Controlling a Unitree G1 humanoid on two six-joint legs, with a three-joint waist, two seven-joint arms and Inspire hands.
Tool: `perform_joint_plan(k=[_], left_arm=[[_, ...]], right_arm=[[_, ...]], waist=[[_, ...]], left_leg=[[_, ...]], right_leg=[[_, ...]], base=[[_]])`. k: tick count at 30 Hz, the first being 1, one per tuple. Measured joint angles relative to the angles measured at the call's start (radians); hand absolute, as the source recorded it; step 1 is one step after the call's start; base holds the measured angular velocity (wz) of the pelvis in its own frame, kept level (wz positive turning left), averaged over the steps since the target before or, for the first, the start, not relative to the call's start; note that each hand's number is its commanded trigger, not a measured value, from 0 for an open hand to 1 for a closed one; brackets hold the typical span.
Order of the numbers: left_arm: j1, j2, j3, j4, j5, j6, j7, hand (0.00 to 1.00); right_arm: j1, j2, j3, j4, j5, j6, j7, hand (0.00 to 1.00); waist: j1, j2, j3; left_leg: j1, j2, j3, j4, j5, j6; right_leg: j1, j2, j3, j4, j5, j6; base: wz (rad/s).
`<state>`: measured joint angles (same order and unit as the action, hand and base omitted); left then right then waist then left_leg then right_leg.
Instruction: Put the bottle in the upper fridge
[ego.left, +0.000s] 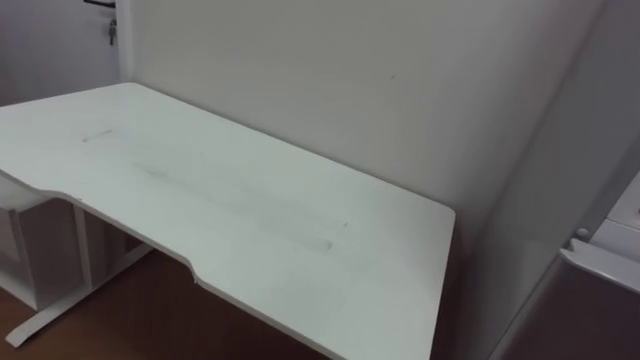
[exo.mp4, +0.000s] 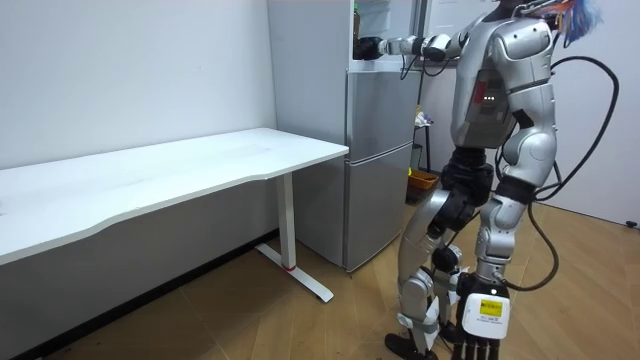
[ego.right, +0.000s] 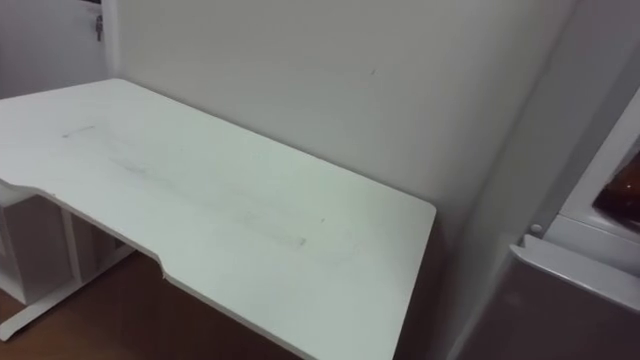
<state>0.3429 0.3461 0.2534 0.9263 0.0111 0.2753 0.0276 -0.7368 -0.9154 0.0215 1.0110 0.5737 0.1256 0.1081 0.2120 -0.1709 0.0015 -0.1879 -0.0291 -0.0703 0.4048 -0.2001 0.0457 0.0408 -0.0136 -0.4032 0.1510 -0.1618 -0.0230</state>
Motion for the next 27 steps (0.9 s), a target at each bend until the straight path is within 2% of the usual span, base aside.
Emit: perform_joint_plan(k=[5, 11, 14, 17, 20, 22, 27], left_arm=[[0.003, 0.002, 0.001, 0.001, 0.000, 0.000, 0.000, 0.00], [0.002, 0.001, 0.001, 0.009, -0.013, -0.005, 0.003, 0.00], [0.002, 0.001, 0.001, 0.017, -0.018, -0.006, 0.004, 0.00], [0.006, -0.001, 0.009, 0.023, -0.018, -0.009, 0.003, 0.00], [0.014, -0.015, 0.017, 0.038, -0.018, -0.016, 0.003, 0.00], [0.025, -0.025, 0.020, 0.038, -0.019, -0.018, 0.001, 0.00], [0.031, -0.027, 0.022, 0.034, -0.020, -0.022, 0.000, 0.00]], right_arm=[[0.012, 0.001, 0.000, 0.000, -0.027, 0.008, 0.035, 0.00], [0.027, 0.001, -0.003, -0.008, -0.026, 0.009, 0.060, 0.00], [0.049, 0.001, -0.033, -0.024, -0.025, 0.009, 0.070, 0.00], [0.087, 0.001, -0.075, -0.059, -0.025, 0.010, 0.080, 0.00], [0.124, 0.001, -0.106, -0.105, -0.026, 0.011, 0.101, 0.00], [0.144, 0.001, -0.116, -0.144, -0.026, 0.021, 0.123, 0.00], [0.169, 0.002, -0.128, -0.205, -0.025, 0.029, 0.158, 0.00]], waist=[[-0.006, -0.006, 0.0009], [-0.015, -0.014, -0.0033], [-0.015, -0.015, -0.0040], [-0.017, -0.012, -0.0055], [-0.025, 0.002, -0.0132], [-0.038, 0.011, -0.0154], [-0.075, 0.016, -0.0178]], left_leg=[[0.035, -0.001, 0.004, -0.012, -0.001, 0.002], [0.045, -0.002, 0.004, -0.015, -0.004, 0.002], [0.046, -0.002, 0.005, -0.014, -0.007, 0.003], [0.052, -0.003, 0.008, -0.015, -0.009, 0.004], [0.068, -0.004, 0.011, -0.013, -0.017, 0.007], [0.084, -0.006, 0.011, -0.018, -0.019, 0.009], [0.094, -0.012, 0.010, -0.028, -0.019, 0.009]], right_leg=[[0.031, -0.001, 0.016, -0.005, -0.005, 0.003], [0.044, 0.000, 0.017, -0.015, -0.004, 0.003], [0.046, 0.000, 0.018, -0.015, -0.005, 0.004], [0.050, -0.001, 0.019, -0.015, -0.005, 0.004], [0.068, -0.001, 0.021, -0.015, -0.007, 0.009], [0.083, -0.004, 0.027, -0.015, -0.012, 0.013], [0.091, -0.009, 0.029, -0.015, -0.016, 0.015]], base=[[0.00], [0.00], [0.00], [-0.01], [0.00], [-0.02], [0.02]])
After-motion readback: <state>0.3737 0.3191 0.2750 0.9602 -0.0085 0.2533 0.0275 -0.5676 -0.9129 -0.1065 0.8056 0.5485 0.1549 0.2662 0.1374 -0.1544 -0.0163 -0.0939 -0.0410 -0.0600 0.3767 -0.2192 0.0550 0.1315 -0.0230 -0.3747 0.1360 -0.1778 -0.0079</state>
